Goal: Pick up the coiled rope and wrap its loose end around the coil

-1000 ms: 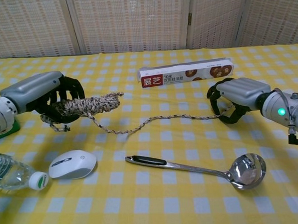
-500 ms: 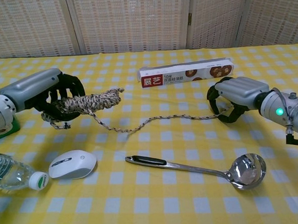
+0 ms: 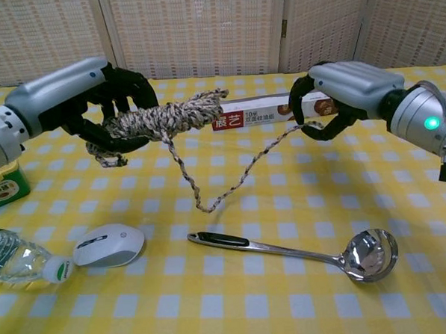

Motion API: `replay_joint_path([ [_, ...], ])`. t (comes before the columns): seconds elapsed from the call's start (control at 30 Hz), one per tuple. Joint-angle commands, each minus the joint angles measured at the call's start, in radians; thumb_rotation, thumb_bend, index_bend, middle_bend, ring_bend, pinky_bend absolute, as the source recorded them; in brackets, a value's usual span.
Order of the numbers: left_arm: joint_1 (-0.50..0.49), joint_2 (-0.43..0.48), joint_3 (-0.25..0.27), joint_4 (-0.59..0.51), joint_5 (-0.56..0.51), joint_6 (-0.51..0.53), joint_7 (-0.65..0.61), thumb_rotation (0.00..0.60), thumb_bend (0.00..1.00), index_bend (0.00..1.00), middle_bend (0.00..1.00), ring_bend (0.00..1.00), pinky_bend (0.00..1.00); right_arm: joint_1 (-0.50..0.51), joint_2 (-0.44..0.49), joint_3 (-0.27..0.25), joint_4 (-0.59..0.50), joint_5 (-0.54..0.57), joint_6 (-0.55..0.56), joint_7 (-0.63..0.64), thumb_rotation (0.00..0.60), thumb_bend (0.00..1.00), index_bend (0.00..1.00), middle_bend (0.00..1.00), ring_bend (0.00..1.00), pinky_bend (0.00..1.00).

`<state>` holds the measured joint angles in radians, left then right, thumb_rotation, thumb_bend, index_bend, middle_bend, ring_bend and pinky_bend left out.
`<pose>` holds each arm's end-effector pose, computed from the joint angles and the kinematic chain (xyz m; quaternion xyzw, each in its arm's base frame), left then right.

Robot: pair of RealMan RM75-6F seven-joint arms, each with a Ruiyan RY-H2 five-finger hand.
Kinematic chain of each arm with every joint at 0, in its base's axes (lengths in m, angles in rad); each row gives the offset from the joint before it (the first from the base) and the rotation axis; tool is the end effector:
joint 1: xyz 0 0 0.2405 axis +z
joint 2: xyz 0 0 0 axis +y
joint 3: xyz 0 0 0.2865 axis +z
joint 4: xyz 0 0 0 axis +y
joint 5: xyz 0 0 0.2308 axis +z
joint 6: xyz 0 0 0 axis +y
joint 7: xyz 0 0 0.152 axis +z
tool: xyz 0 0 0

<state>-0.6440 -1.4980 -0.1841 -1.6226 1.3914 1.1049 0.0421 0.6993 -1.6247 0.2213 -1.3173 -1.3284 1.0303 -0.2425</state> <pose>-0.1393 0.3375 -0.0077 -0.6896 -0.4040 -0.5090 0.3195 -0.1701 -0.3879 -0.0368 0.7306 -0.3183 0.4239 0.4304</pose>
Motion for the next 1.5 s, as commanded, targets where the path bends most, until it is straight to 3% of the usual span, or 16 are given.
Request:
replay_joint_path([
  [0.03, -0.03, 0.005, -0.005, -0.054, -0.014, -0.032, 0.075, 0.6, 0.48, 0.64, 0.62, 0.59, 0.61, 0.015, 0.048, 0.052, -0.127, 0.005, 0.048, -0.059, 0.6, 0.44, 0.68, 0.38, 0.28, 0.05],
  [0.37, -0.099, -0.061, -0.044, -0.098, -0.193, -0.1, 0.254, 0.6, 0.48, 0.64, 0.62, 0.59, 0.61, 0.046, 0.041, 0.077, -0.302, 0.014, 0.1, -0.19, 0.6, 0.45, 0.68, 0.45, 0.36, 0.1],
  [0.77, -0.136, -0.114, -0.101, -0.062, -0.465, -0.127, 0.283, 0.6, 0.49, 0.64, 0.62, 0.6, 0.61, 0.005, 0.085, 0.017, -0.456, -0.091, 0.185, -0.183, 0.6, 0.45, 0.69, 0.47, 0.39, 0.16],
  [1.13, -0.099, -0.051, -0.229, -0.087, -0.734, -0.167, 0.085, 0.6, 0.5, 0.63, 0.62, 0.62, 0.63, -0.073, 0.141, -0.106, -0.54, -0.25, 0.258, -0.055, 0.6, 0.49, 0.74, 0.53, 0.47, 0.28],
  [1.33, -0.047, 0.04, -0.306, -0.128, -0.753, -0.249, -0.1, 0.6, 0.51, 0.63, 0.63, 0.62, 0.63, -0.11, 0.15, -0.164, -0.488, -0.266, 0.253, 0.019, 0.6, 0.49, 0.75, 0.54, 0.48, 0.3],
  [1.5, 0.004, 0.087, -0.356, -0.166, -0.7, -0.304, -0.259, 0.6, 0.52, 0.63, 0.63, 0.62, 0.63, -0.114, 0.137, -0.175, -0.431, -0.237, 0.212, 0.06, 0.6, 0.49, 0.75, 0.54, 0.49, 0.3],
])
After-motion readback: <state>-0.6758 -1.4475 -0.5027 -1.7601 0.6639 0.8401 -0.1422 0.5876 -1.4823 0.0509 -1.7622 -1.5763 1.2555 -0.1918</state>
